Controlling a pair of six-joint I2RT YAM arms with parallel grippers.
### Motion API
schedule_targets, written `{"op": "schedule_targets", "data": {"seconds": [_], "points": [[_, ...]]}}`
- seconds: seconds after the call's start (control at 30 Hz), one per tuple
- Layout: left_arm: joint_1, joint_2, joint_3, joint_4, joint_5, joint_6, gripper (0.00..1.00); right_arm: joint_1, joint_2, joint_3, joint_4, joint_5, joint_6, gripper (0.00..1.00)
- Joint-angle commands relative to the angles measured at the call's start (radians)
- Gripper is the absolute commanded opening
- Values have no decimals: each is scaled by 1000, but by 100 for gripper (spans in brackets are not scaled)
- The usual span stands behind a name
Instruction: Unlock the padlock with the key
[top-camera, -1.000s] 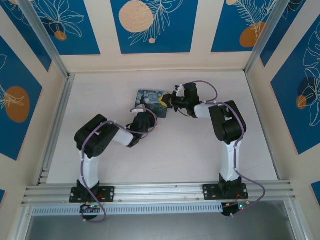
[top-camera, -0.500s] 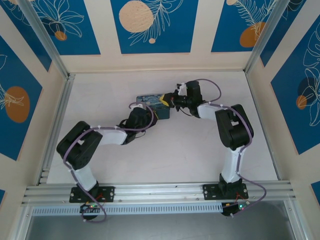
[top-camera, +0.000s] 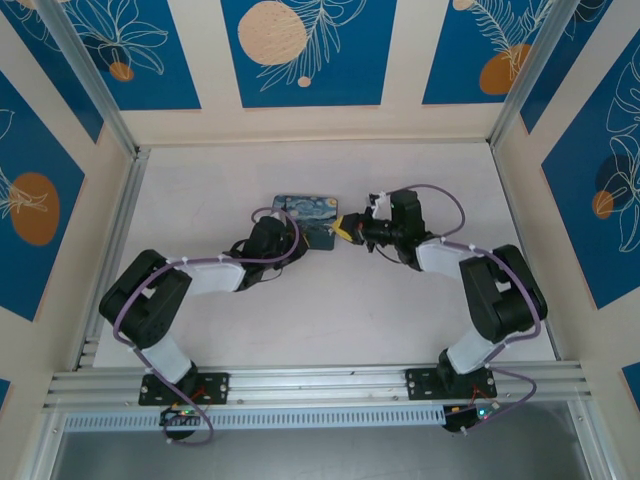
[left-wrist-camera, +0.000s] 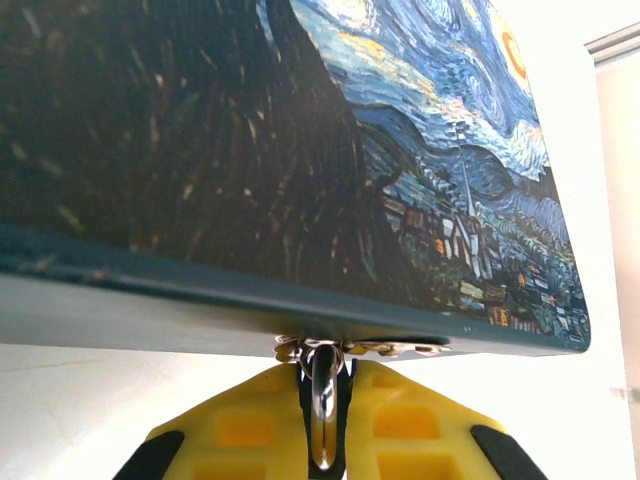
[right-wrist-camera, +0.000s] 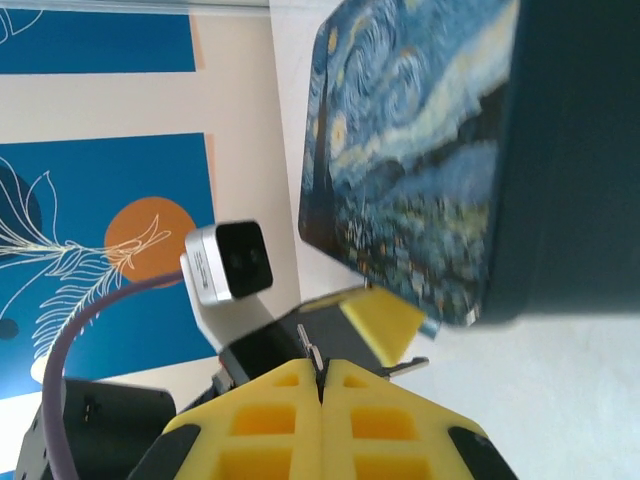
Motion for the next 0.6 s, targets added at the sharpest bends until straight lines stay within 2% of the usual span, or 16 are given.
{"op": "schedule_targets", "data": {"seconds": [0.0, 0.23, 0.37, 0.57], "points": [[15, -34, 0, 18, 45, -19, 0, 27, -96, -72, 25, 20, 29, 0], [20, -42, -6, 59, 87, -92, 0, 139, -195, -234, 74, 149, 104, 0], [20, -48, -16, 90, 97, -140, 0, 198, -189, -282, 142, 231, 165, 0], [20, -66, -23, 128, 102, -196, 0, 226, -149, -313, 244, 329, 239, 0]]}}
